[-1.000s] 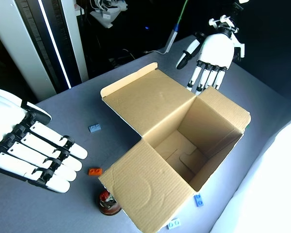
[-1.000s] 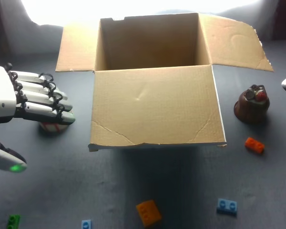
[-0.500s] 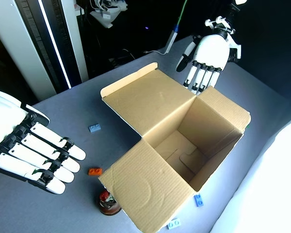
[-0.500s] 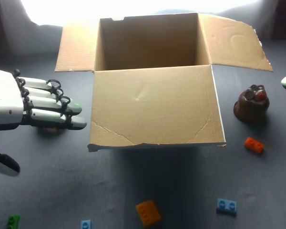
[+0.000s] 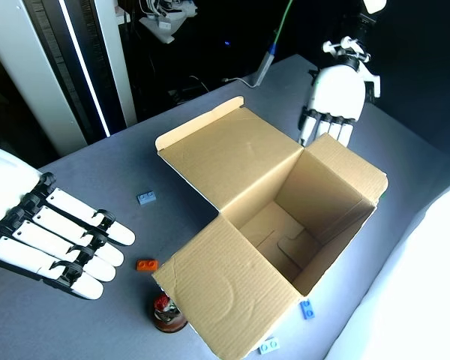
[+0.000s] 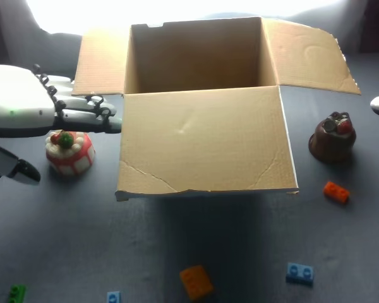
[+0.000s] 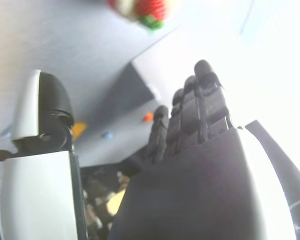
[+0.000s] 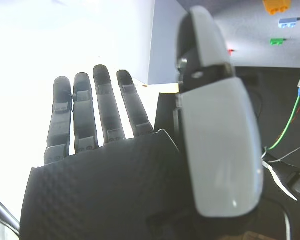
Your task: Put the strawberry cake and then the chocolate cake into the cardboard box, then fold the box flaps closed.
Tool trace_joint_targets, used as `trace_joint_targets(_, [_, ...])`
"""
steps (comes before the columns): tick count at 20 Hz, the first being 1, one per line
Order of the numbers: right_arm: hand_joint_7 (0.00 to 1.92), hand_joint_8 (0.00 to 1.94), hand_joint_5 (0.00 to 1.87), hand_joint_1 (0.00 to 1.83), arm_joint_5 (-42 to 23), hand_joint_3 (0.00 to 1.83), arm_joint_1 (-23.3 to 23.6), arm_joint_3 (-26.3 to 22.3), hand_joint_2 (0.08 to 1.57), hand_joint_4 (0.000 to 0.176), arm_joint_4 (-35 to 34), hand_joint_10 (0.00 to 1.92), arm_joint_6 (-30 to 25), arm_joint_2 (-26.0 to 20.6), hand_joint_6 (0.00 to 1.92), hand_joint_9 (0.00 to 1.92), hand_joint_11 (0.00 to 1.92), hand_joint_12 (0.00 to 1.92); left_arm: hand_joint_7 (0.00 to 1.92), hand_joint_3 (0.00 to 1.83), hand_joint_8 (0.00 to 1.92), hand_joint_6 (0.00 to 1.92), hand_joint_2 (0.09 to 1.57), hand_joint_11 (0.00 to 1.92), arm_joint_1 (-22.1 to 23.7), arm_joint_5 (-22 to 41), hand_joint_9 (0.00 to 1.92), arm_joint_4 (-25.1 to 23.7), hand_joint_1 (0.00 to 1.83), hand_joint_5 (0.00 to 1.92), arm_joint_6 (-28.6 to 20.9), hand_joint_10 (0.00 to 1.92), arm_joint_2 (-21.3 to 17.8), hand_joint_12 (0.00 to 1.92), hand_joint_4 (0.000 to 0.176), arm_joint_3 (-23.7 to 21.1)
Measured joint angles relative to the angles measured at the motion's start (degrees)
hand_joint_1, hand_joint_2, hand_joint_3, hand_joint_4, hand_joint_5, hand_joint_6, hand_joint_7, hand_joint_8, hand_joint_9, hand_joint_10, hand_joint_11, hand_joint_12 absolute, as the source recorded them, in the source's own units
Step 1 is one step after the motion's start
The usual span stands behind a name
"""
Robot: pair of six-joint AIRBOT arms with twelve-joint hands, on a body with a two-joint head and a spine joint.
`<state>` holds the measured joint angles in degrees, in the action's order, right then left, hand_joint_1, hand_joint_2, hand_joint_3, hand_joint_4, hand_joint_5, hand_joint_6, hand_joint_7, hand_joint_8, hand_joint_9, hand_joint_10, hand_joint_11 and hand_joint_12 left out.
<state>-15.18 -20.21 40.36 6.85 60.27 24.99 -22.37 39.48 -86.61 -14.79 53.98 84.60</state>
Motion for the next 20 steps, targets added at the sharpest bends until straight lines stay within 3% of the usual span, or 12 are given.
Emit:
trace_joint_targets(2, [0.09, 0.00, 0.04, 0.80, -0.35, 0.00, 0.00, 0.00, 1.08, 0.021, 0.00, 0.00, 0.00, 0.00, 0.00, 0.11, 0.00, 0.25, 0.03, 0.00, 0.00, 0.00, 1.01, 0.00, -0.02, -1.11, 0.05, -0.22, 1.17, 0.01, -0.13, 0.00, 1.22, 0.38, 0.088, 1.62])
trace_joint_targets(4, [0.08, 0.00, 0.05, 0.79, -0.42, 0.00, 0.00, 0.00, 1.07, 0.017, 0.00, 0.00, 0.00, 0.02, 0.00, 0.11, 0.00, 0.36, 0.02, 0.00, 0.00, 0.00, 1.01, 0.00, -0.02, -2.08, 0.04, -0.37, 1.17, 0.00, -0.61, 0.00, 2.40, 0.37, 0.081, 3.45])
trace_joint_targets(6, [0.10, 0.01, 0.06, 0.84, -0.39, 0.00, 0.00, 0.00, 1.06, 0.015, -0.02, 0.01, 0.00, 0.02, 0.01, 0.10, 0.00, 0.28, 0.03, 0.00, 0.00, 0.00, 1.02, 0.00, -0.07, -2.43, 0.05, -0.22, 1.13, 0.00, -1.68, 0.00, 4.15, 0.40, 0.088, 5.90])
trace_joint_targets(10, [0.12, 0.00, 0.08, 0.82, -0.44, 0.00, 0.00, 0.00, 1.07, 0.008, 0.00, 0.01, 0.02, 0.02, 0.01, 0.13, 0.00, 0.35, 0.06, 0.00, 0.00, 0.00, 1.02, 0.00, -1.57, -2.71, 0.09, -0.33, 1.11, 0.01, -3.69, 0.01, 6.40, 0.52, 0.092, 8.81])
trace_joint_targets(12, [0.09, 0.00, 0.05, 0.81, -0.44, 0.01, 0.02, 0.00, 1.09, 0.014, 0.00, 0.00, 0.02, 0.02, 0.00, 0.09, 0.00, 0.18, 0.05, 0.00, 0.00, 0.00, 1.02, 0.00, -2.58, -2.64, 0.08, -1.68, 1.12, 0.01, -4.81, 0.00, 7.32, 0.47, 0.095, 9.57])
trace_joint_targets(15, [0.07, 0.00, 0.03, 0.82, -0.48, 0.01, 0.02, 0.00, 1.10, 0.018, 0.00, 0.00, 0.04, 0.02, 0.00, 0.09, 0.00, 0.17, 0.03, 0.00, 0.00, 0.00, 1.03, 0.00, -3.54, -2.67, 0.06, -1.86, 1.14, 0.01, -5.46, 0.00, 8.85, 0.44, 0.097, 11.34])
trace_joint_targets(18, [0.09, 0.00, 0.06, 0.88, -0.46, 0.00, 0.00, 0.00, 1.08, 0.000, 0.00, 0.00, 0.07, 0.02, 0.01, 0.09, 0.00, 0.15, 0.04, 0.01, 0.00, 0.00, 1.04, 0.00, -3.58, -3.65, 0.07, -2.56, 1.13, 0.02, -5.73, 0.00, 9.88, 0.51, 0.095, 12.13])
trace_joint_targets(20, [0.08, 0.00, 0.04, 0.83, -0.50, 0.00, 0.02, 0.00, 1.09, 0.004, 0.00, 0.00, 0.07, 0.02, 0.00, 0.08, 0.00, 0.15, 0.06, 0.00, 0.01, 0.00, 1.03, 0.00, -3.58, -4.15, 0.08, -3.23, 1.15, 0.03, -6.08, 0.01, 10.56, 0.52, 0.092, 12.44])
